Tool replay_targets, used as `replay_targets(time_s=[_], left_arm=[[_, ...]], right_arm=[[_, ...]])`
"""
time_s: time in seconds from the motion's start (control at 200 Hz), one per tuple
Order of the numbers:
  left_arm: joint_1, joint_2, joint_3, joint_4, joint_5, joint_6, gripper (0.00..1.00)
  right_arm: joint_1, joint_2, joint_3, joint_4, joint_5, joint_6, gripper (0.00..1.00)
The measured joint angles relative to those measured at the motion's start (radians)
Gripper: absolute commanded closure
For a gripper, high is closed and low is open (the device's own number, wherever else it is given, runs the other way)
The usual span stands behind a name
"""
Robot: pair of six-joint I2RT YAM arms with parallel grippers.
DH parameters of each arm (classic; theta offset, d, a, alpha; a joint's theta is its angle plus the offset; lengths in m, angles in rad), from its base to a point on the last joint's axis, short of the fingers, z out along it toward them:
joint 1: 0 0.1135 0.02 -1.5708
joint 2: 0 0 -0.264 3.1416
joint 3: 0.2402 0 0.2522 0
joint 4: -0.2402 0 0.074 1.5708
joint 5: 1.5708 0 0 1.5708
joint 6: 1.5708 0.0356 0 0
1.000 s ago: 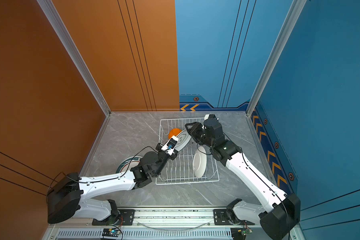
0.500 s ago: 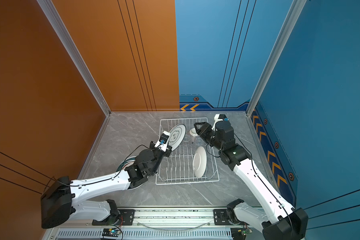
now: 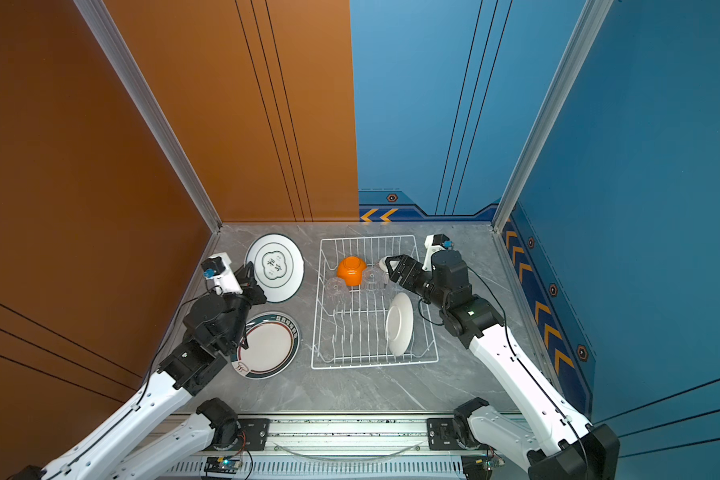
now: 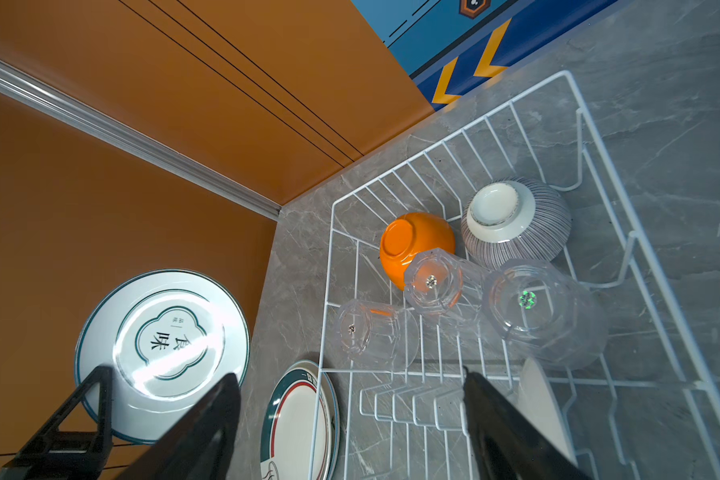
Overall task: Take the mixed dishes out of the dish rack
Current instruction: 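Carry the plate to the table stack and lower it with the left gripper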
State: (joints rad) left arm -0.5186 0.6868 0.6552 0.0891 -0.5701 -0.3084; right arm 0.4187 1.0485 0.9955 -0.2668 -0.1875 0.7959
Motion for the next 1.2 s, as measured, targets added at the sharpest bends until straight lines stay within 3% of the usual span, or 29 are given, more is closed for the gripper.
replay_targets(time_s=[0.42, 0.746, 1.016, 1.061, 1.116, 1.201], left_arm=[[0.241, -0.257, -0.024, -0.591, 0.176, -0.347, 1.0], [0.371, -0.296, -0.235, -0.699, 0.39, -0.547, 1.0], [0.488, -0.366, -0.34, -0.702, 0.515, -0.618, 1.0], [0.503, -0.367, -0.347, -0.698, 0.531, -0.622, 0.87], [0.514, -0.367, -0.349, -0.698, 0.547, -0.62, 0.54], [0.517, -0.367, -0.35, -0.7, 0.569, -0.616, 0.27]], right_arm=[[0.0, -0.032, -0.031, -0.071, 0.016, -0.109, 0.13], [0.002, -0.037, -0.031, -0.204, 0.092, -0.206, 0.13], [0.002, -0.089, -0.062, -0.232, 0.117, -0.22, 0.12], [0.002, -0.089, -0.065, -0.235, 0.117, -0.22, 0.13], [0.002, -0.089, -0.069, -0.239, 0.117, -0.219, 0.13], [0.008, -0.089, -0.074, -0.245, 0.119, -0.219, 0.13]])
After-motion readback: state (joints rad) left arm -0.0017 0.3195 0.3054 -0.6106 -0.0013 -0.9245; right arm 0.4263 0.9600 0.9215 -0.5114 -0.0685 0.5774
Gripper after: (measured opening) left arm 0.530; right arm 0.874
